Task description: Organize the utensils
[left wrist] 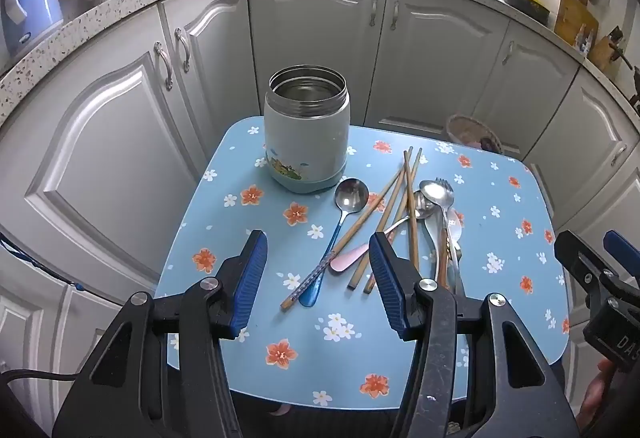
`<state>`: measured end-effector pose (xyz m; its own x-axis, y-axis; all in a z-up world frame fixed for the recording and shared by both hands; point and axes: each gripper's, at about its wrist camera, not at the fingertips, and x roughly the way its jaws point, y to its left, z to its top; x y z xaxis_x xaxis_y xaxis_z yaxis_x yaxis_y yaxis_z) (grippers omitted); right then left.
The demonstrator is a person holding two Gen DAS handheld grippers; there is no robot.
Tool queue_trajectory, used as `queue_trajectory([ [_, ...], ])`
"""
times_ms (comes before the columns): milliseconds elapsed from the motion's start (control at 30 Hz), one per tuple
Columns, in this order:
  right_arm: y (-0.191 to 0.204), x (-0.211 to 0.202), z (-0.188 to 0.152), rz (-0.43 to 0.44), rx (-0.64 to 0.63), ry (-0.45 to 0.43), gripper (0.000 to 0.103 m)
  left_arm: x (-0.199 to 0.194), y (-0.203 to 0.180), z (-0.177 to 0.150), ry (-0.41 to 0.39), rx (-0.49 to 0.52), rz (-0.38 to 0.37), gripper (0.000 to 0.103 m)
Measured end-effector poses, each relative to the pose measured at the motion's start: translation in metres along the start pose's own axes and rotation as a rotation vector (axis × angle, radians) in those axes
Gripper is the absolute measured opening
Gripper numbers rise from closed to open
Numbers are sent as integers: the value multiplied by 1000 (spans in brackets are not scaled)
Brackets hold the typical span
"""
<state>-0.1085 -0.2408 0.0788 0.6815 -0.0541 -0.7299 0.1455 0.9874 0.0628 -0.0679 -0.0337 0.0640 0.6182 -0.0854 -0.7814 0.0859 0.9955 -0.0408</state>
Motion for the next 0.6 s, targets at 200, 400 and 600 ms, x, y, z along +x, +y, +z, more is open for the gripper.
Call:
queue_trajectory([
  [200,2,0,0,0,0,5,103,-1,-2,0,0,4,-5,53],
  [400,4,-1,3,-2,-3,17,103,0,-5,-2,12,11,-10,53],
  [600,1,1,-3,-3,-18,7,103,1,-3,-2,14,-1,-14,53],
])
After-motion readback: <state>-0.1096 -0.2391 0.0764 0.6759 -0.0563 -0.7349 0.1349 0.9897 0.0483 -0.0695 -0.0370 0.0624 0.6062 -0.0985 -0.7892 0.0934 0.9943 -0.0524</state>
